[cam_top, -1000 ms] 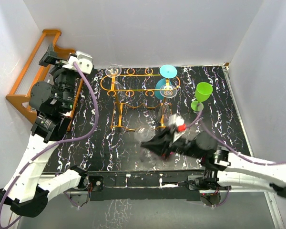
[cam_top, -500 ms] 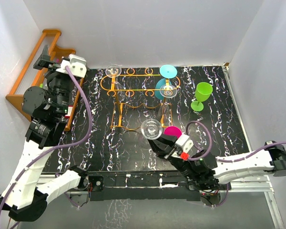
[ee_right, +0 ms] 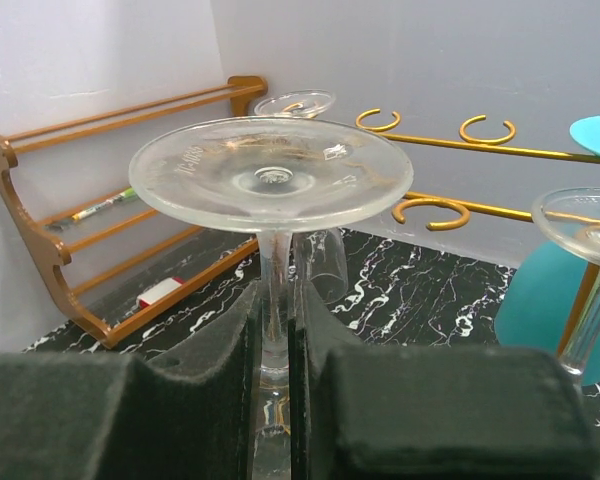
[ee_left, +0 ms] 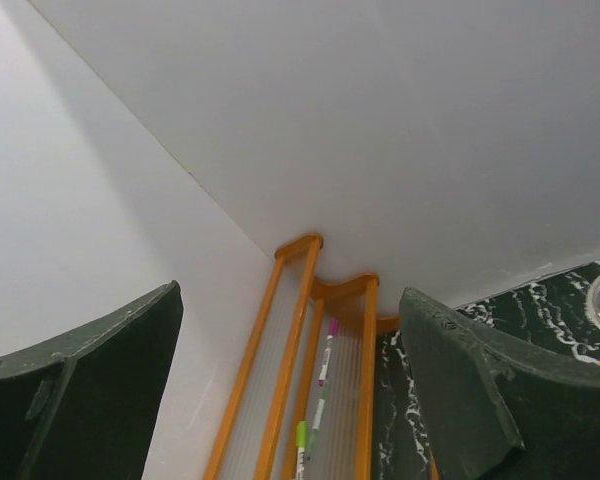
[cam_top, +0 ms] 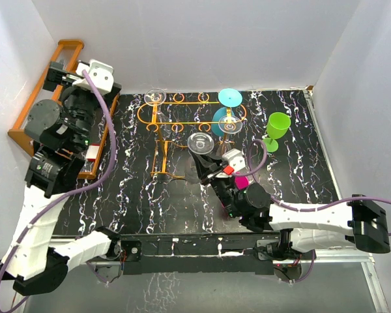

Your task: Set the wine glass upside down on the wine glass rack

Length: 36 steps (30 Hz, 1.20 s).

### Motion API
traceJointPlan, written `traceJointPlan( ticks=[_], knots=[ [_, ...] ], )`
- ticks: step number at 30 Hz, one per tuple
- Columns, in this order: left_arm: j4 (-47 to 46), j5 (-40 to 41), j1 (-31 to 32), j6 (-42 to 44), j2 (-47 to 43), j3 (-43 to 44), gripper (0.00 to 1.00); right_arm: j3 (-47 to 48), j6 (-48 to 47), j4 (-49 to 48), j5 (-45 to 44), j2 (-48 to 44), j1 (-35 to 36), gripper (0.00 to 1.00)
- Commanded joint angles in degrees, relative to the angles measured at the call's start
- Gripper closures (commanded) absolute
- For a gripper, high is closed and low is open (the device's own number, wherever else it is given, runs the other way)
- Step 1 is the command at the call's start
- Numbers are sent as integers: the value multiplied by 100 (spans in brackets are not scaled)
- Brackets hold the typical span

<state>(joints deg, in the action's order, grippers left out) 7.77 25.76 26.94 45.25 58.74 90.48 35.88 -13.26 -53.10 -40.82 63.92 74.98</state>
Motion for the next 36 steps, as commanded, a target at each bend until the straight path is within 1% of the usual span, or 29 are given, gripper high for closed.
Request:
traceJointPlan(
  ticks=[1,3,5,7,9,12,15,18,22,28,36],
  knots=[
    [1540,-427,-118,-1122,-88,1097,12,526,484,300,97,26,-232,92],
    [1898,-623,-227,-1228,-133,1424,11,634,679,572,115,144,-368,92],
    [2065,-669,-393,-1289,-258,1481,11,737,996,808,184,259,-538,92],
    [2287,-893,-573,-1319,-538,1367,10,842,1112,891,157,400,-642,92],
    [2427,-1065,-711,-1282,-805,1121,10,972,989,902,26,576,-658,92],
    [2531,-1167,-906,-1182,-1081,768,10,1134,887,964,-91,788,-705,92],
    [2679,-1211,-1067,-1089,-1195,641,8,1205,818,976,-116,857,-759,92],
    [2758,-1069,-1094,-938,-1290,535,6,1228,745,964,-163,846,-789,92],
    [2811,-895,-1106,-959,-1400,419,4,1207,628,1005,-328,750,-799,92],
    [2794,-823,-1029,-942,-1552,120,4,1241,616,1164,-580,682,-809,92],
    [2793,-721,-980,-808,-1650,27,4,1133,684,1241,-914,538,-845,92]
  ],
)
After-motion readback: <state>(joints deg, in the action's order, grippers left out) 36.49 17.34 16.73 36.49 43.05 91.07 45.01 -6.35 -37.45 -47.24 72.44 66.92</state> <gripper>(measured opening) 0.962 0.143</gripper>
